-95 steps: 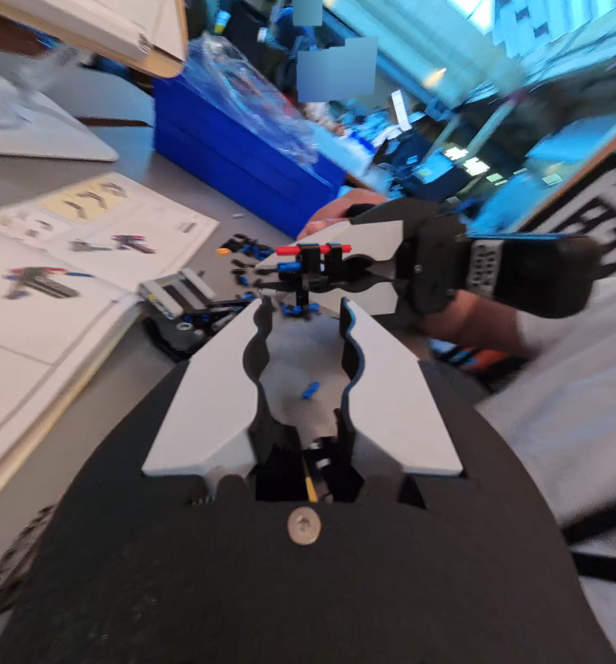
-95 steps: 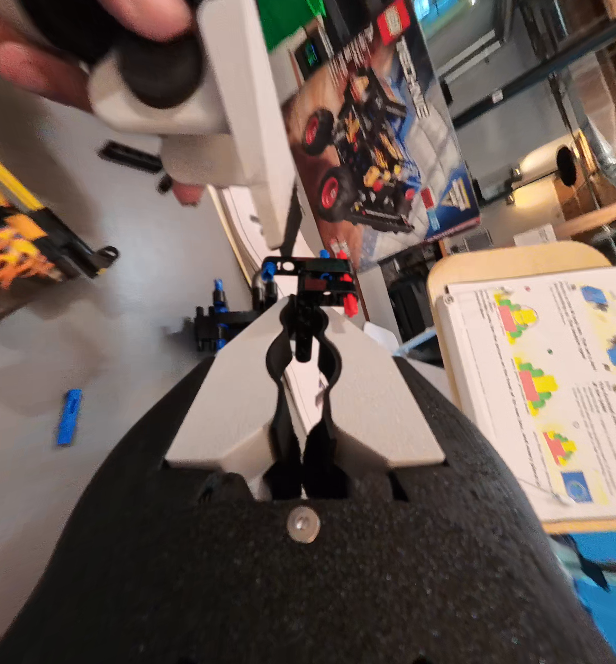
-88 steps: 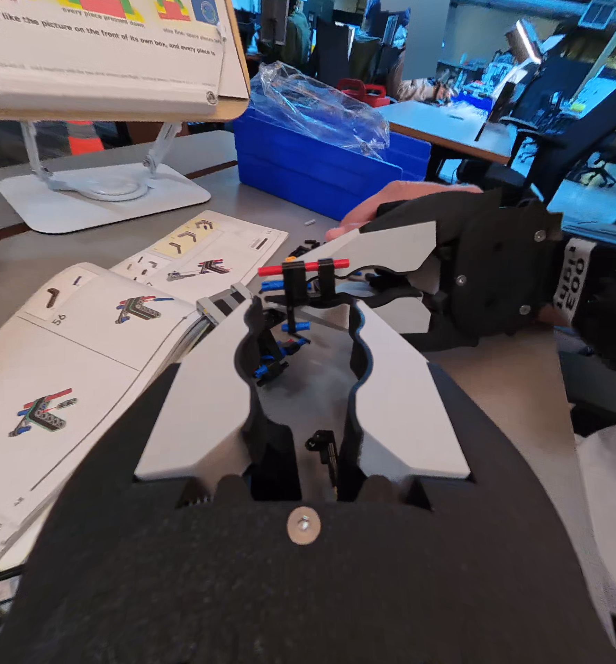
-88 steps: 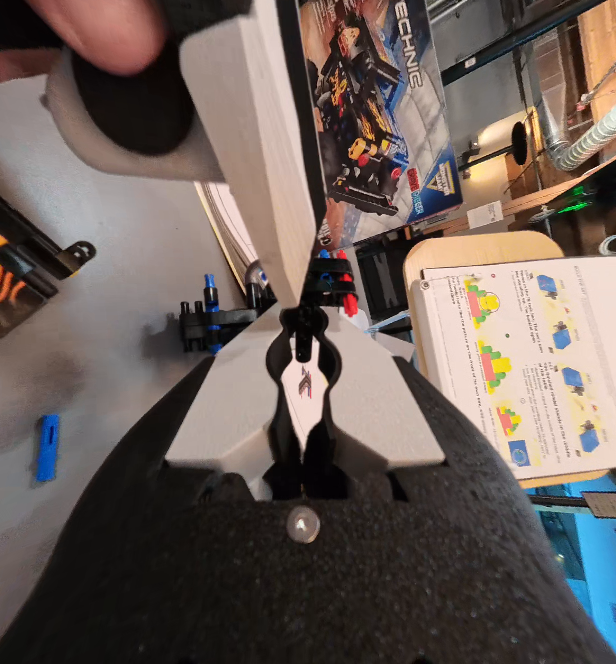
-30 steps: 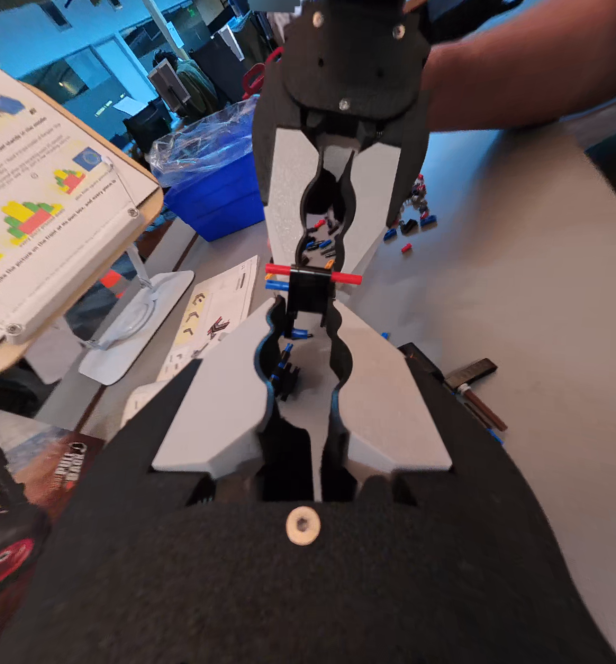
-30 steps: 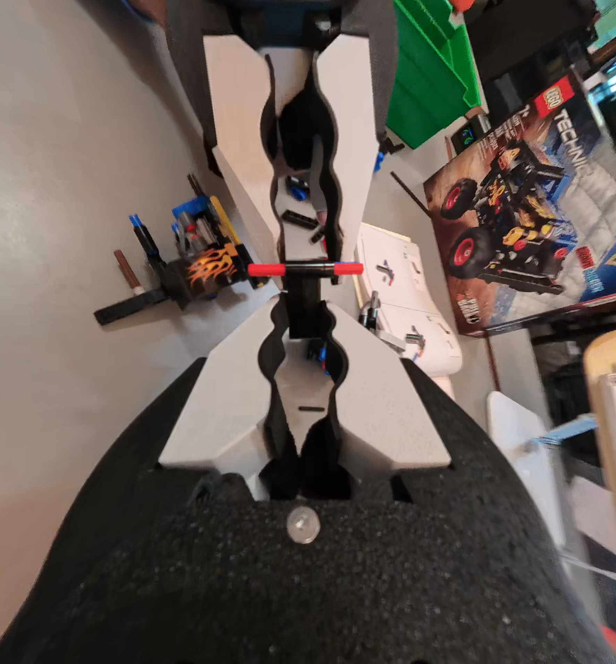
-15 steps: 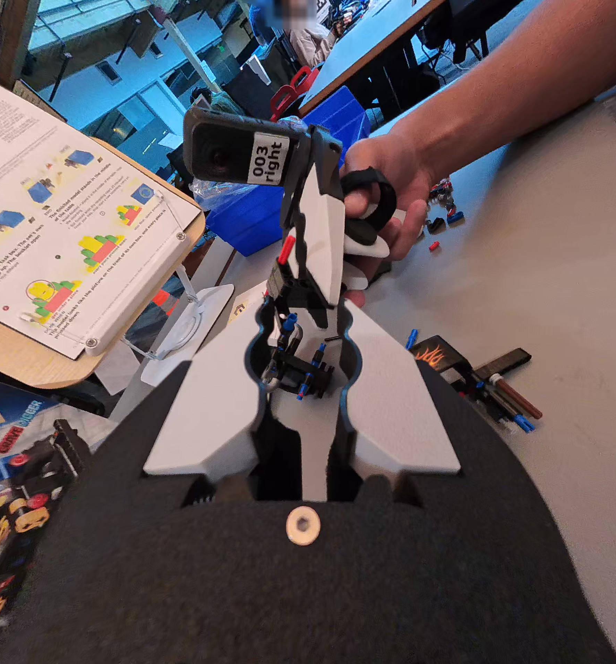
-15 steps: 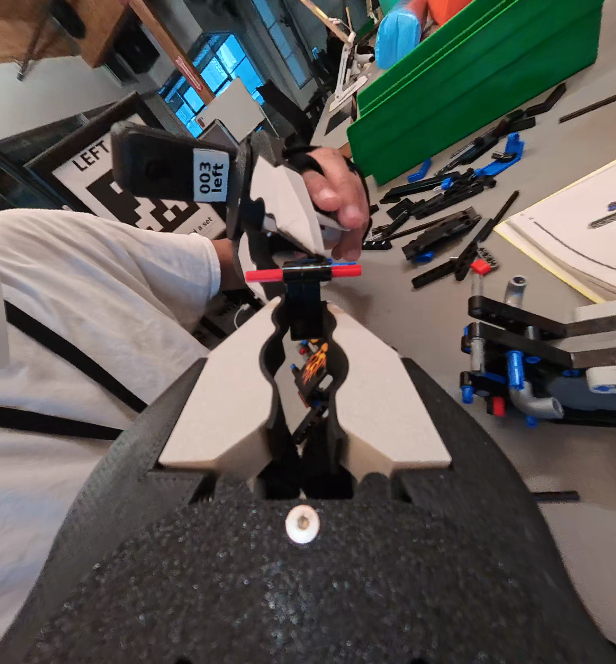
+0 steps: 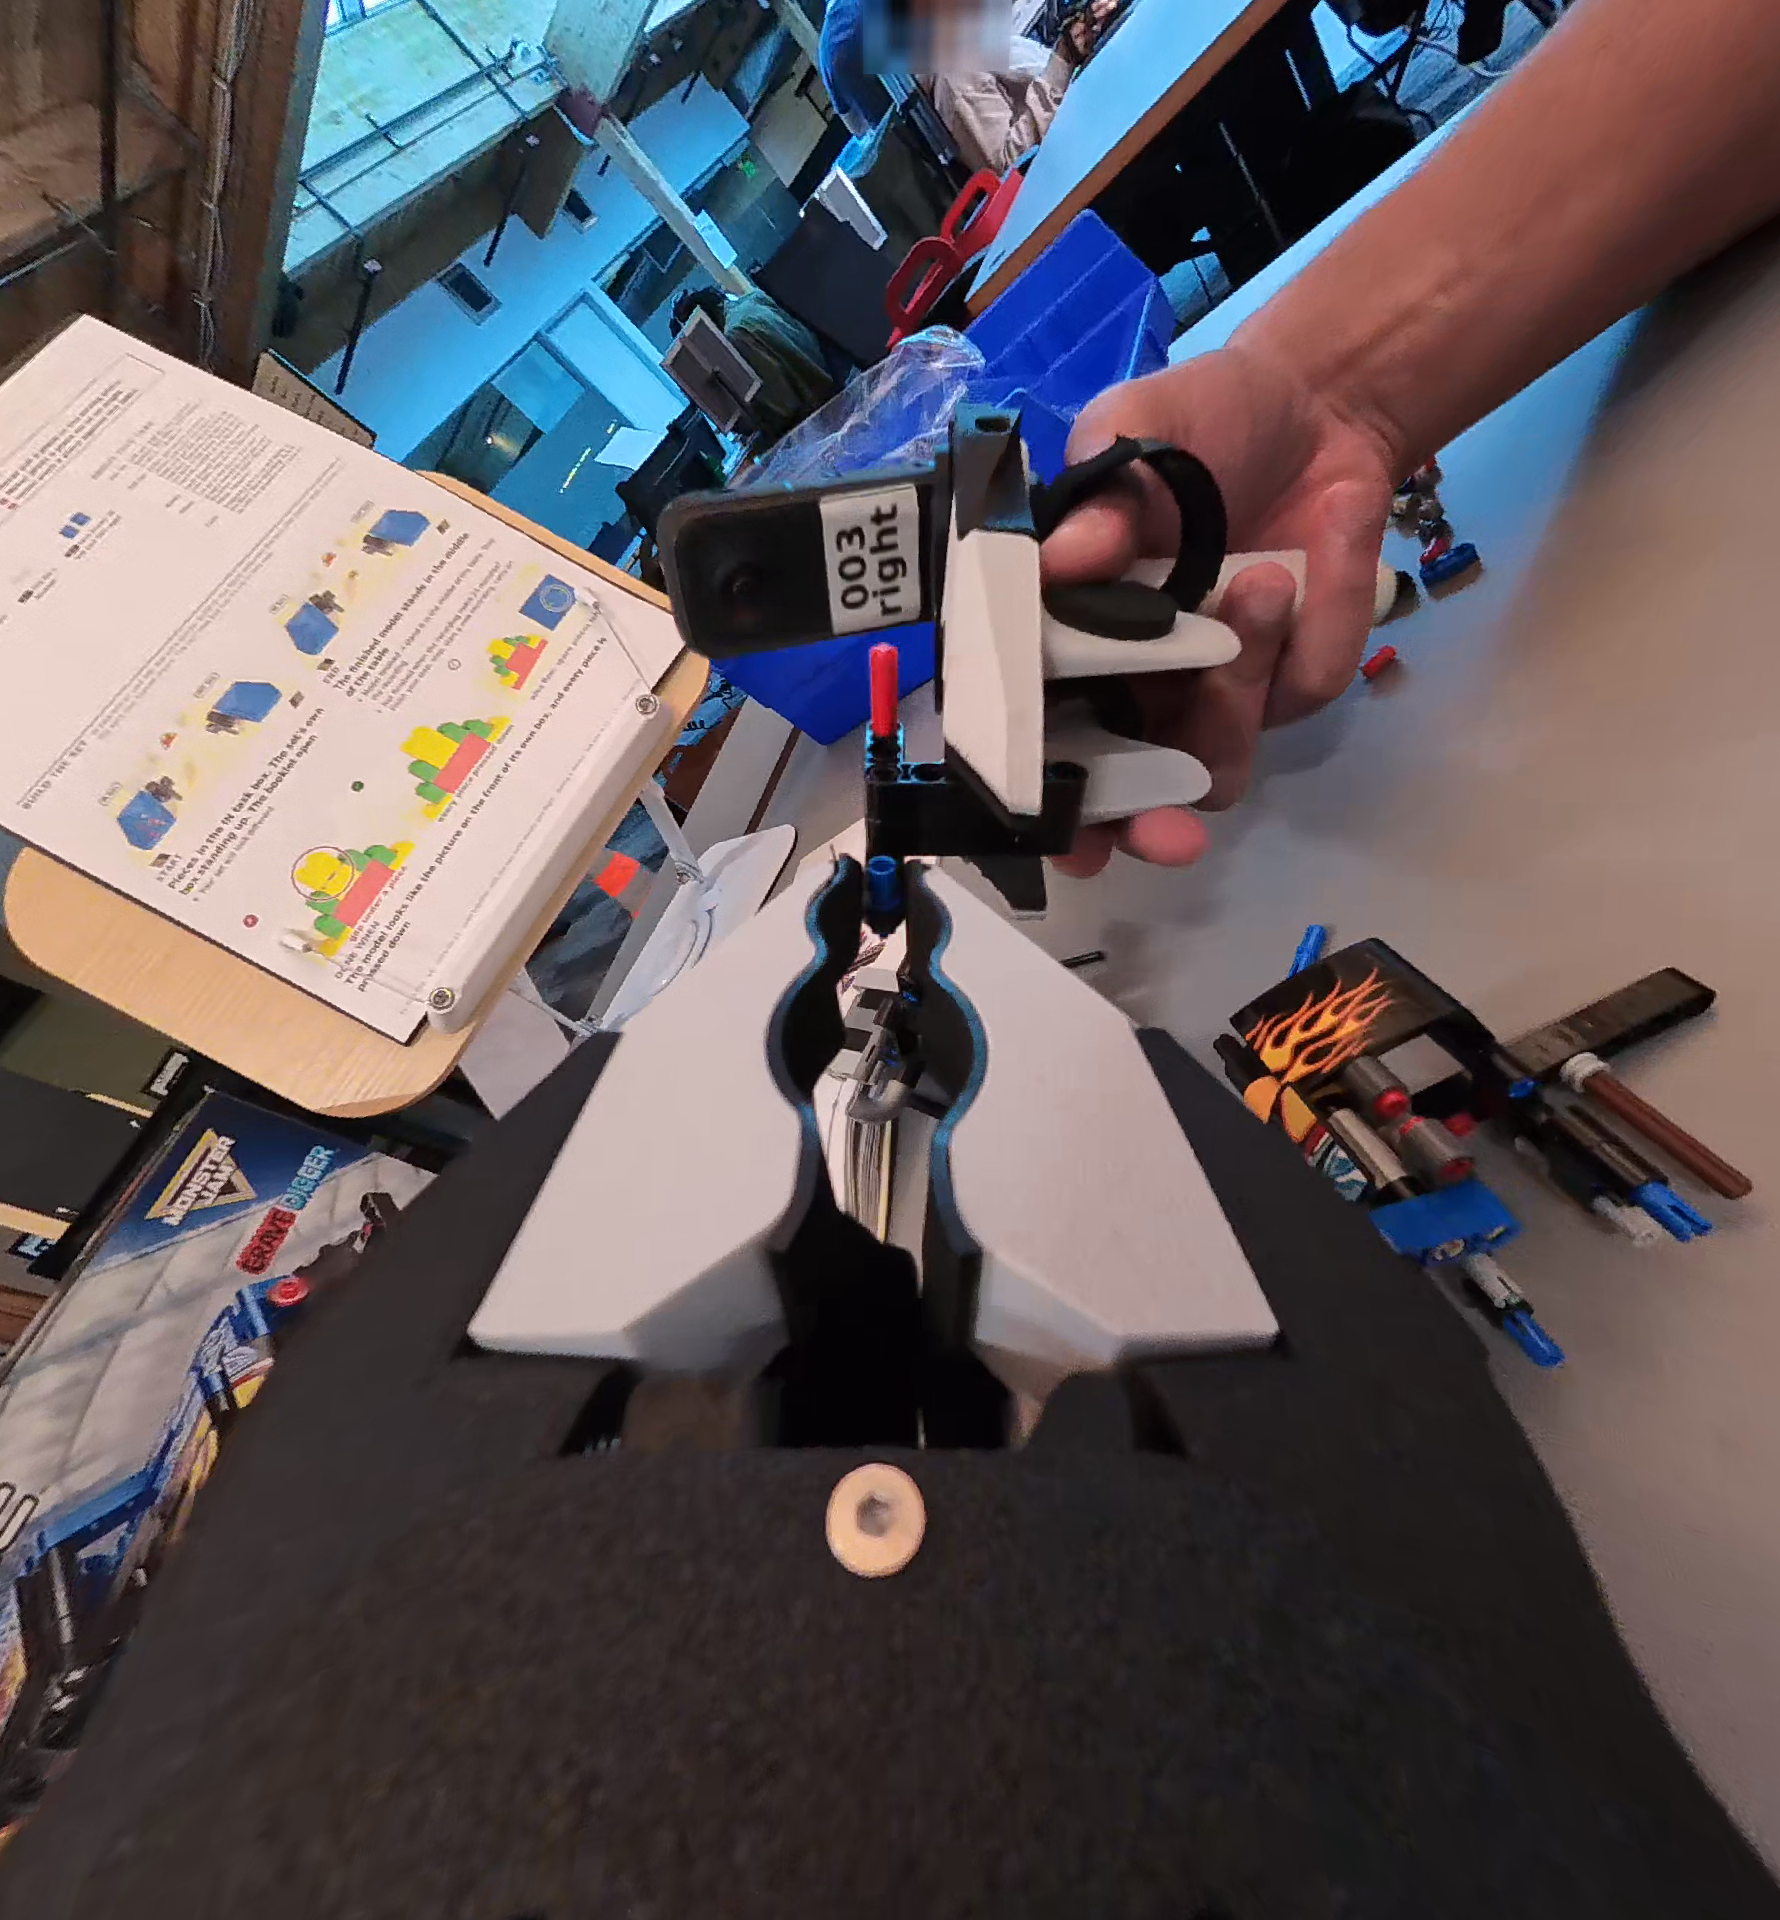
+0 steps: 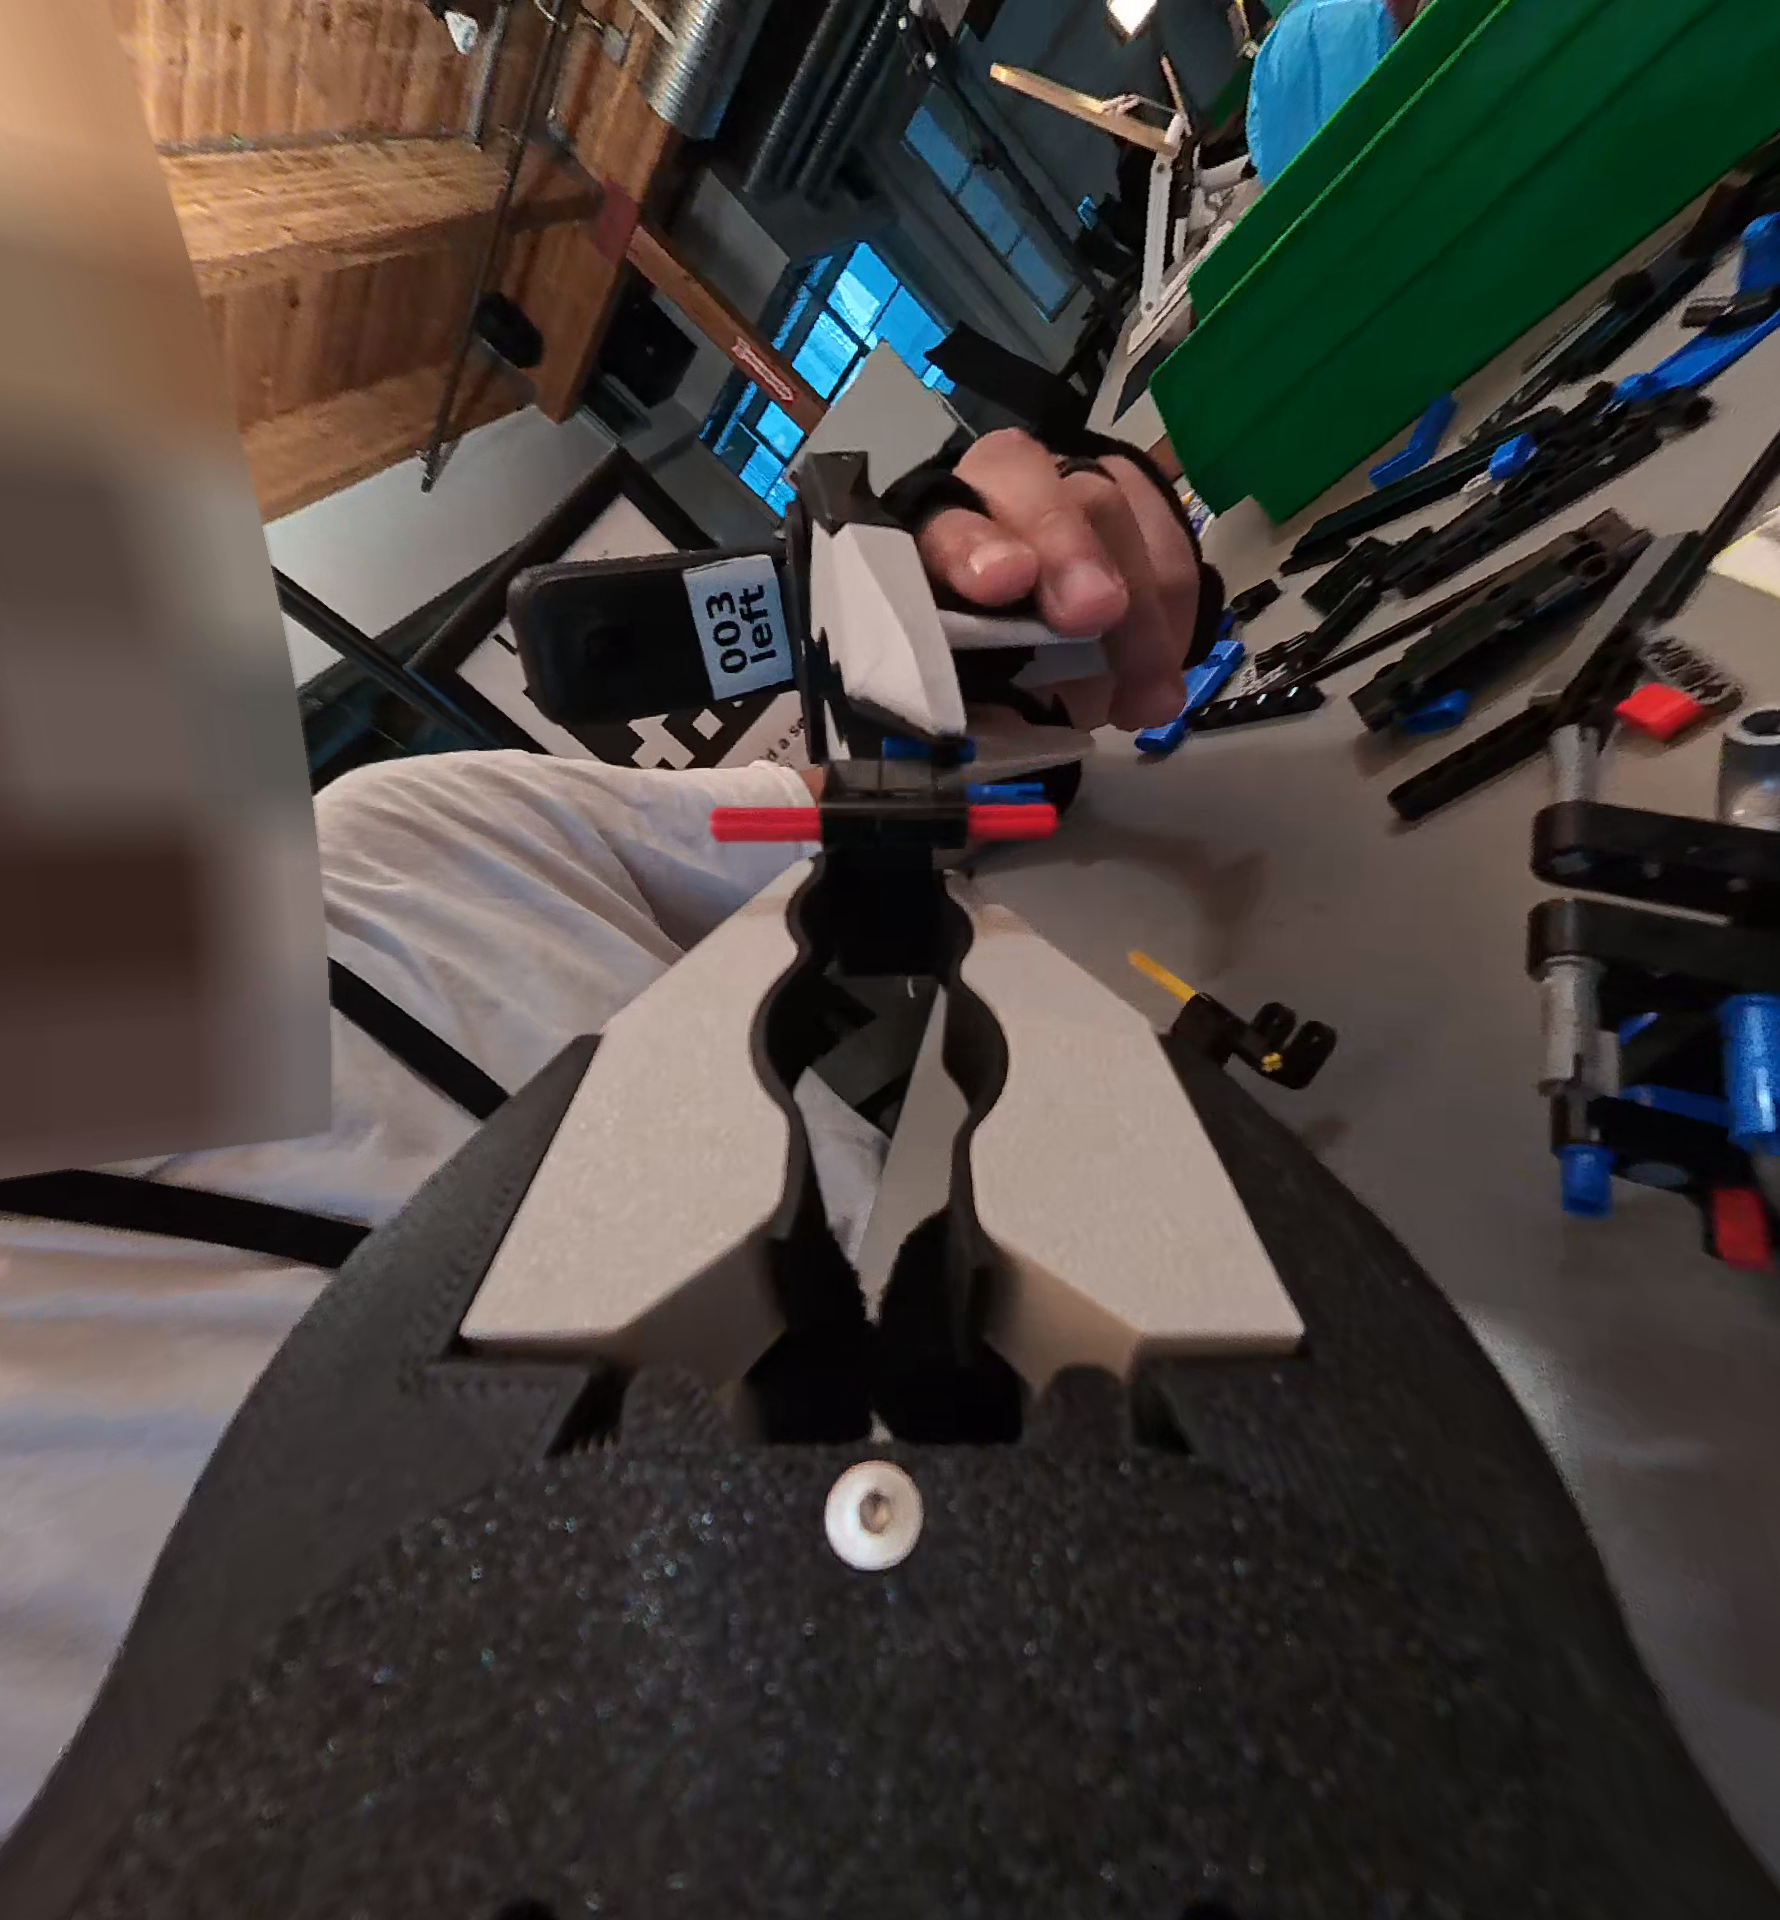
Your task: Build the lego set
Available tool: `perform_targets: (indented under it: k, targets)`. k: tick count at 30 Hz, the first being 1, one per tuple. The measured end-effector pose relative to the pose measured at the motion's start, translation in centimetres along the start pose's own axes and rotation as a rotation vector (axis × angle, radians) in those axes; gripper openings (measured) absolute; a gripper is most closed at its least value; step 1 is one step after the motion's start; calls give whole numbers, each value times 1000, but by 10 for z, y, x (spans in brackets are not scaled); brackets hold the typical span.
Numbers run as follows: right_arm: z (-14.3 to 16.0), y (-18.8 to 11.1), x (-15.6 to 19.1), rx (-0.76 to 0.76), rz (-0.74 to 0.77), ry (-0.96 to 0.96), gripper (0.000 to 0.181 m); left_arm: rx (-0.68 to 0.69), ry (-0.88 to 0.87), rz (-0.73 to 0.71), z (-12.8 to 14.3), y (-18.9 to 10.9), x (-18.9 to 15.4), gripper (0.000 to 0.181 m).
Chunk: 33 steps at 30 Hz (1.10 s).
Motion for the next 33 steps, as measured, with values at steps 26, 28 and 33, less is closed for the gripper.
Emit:
perform_targets:
  k: [26,28,33]
  targets:
    - [-5,-115,-10,139,1409,-665,30,318,-92,-99,72,-1,26,6]
    - [-4,-113,-13,154,1393,-664,29,314,-108,-119,74,-3,31,6]
    - [-1,-112,-19,141,1320,-598,27,319,-150,-131,76,-7,37,6]
Point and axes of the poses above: each gripper's, where its closed fingertips meet, y out along the fingers, z out of its underside, x = y × z across the jaws, the point moved 10 cm from there along -y, back along the fingers, and after that the axes turned 3 degrees about z, right-handed, at the moved point
